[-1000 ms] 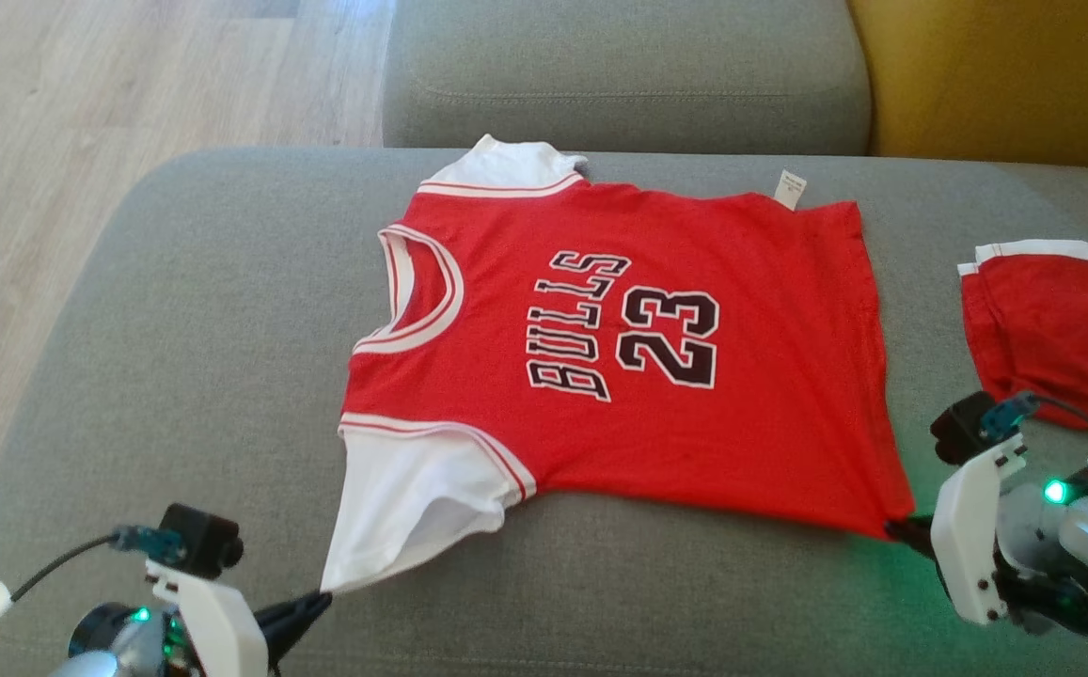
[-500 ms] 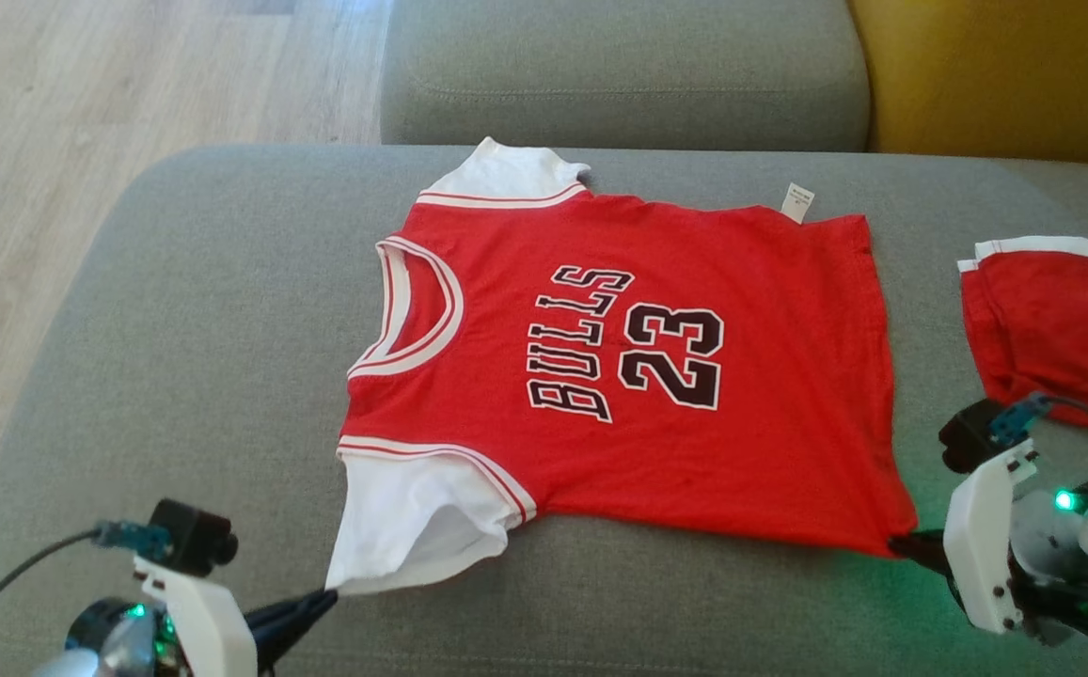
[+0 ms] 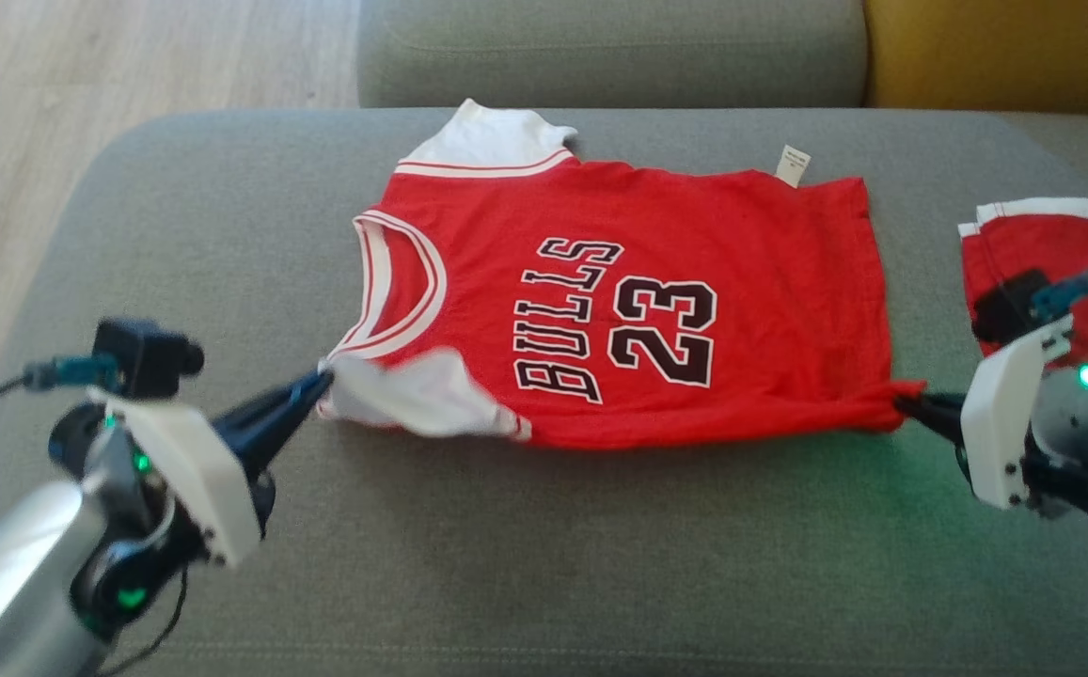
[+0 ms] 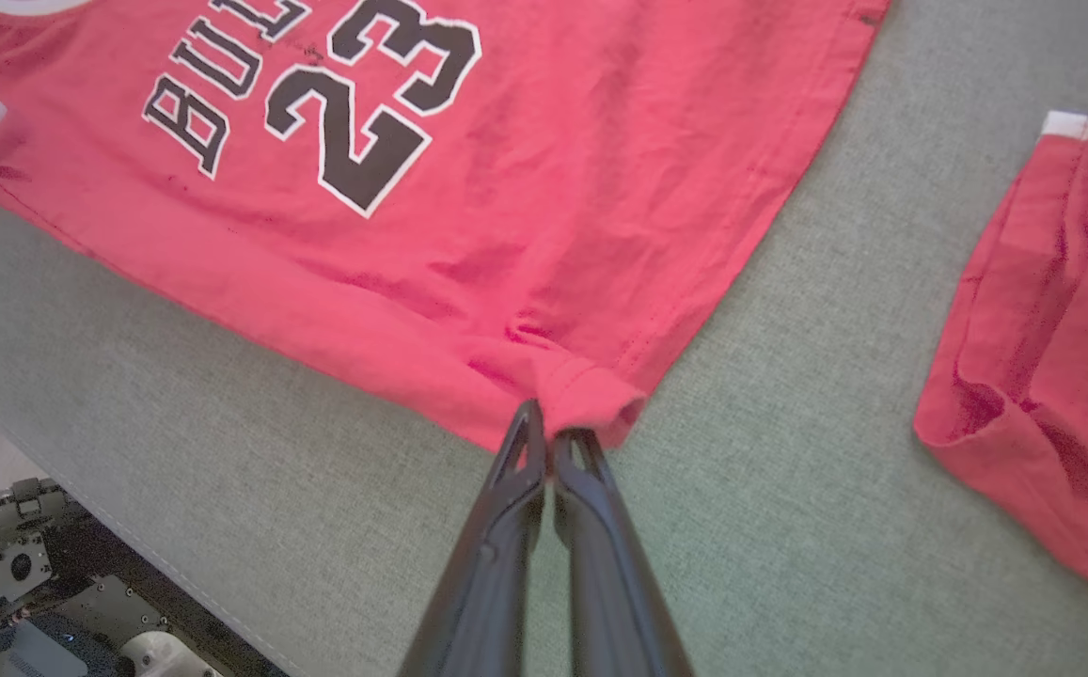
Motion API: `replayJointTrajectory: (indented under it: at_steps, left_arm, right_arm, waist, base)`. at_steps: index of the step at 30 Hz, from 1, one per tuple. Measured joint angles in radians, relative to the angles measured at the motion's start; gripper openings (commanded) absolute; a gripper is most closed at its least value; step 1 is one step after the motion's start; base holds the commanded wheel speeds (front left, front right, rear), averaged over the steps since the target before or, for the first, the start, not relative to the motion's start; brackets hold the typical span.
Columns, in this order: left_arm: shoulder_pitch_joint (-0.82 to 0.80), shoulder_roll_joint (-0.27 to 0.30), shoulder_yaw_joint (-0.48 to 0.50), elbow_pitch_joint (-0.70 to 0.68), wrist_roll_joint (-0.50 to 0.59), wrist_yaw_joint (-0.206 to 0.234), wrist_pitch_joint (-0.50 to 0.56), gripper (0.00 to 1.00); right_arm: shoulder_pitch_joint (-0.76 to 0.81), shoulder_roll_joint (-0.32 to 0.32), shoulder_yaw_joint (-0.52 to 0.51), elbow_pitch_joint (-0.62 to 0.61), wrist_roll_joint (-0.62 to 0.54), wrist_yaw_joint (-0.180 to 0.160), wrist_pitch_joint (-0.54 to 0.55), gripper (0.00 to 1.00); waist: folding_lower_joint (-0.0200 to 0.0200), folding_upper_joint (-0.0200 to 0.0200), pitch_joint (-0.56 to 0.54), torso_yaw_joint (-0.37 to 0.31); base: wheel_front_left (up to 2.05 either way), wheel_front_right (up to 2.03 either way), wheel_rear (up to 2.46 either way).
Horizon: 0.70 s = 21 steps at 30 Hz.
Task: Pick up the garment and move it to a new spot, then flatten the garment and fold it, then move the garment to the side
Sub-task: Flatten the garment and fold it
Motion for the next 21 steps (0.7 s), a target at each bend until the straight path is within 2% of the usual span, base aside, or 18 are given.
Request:
replayJointTrajectory:
  at_steps: [21]
  left_arm:
    - [-0.39,-0.169,0.007,0.265,0.129,0.0,-0.111,0.0]
  right_arm:
    - [-0.2,0.08,0.0,0.104,-0.011,0.0,-0.083,0.0]
  waist:
    - [0.0001,0.0,0.187,-0.053]
  base:
    - [0.0,0.0,0.0]
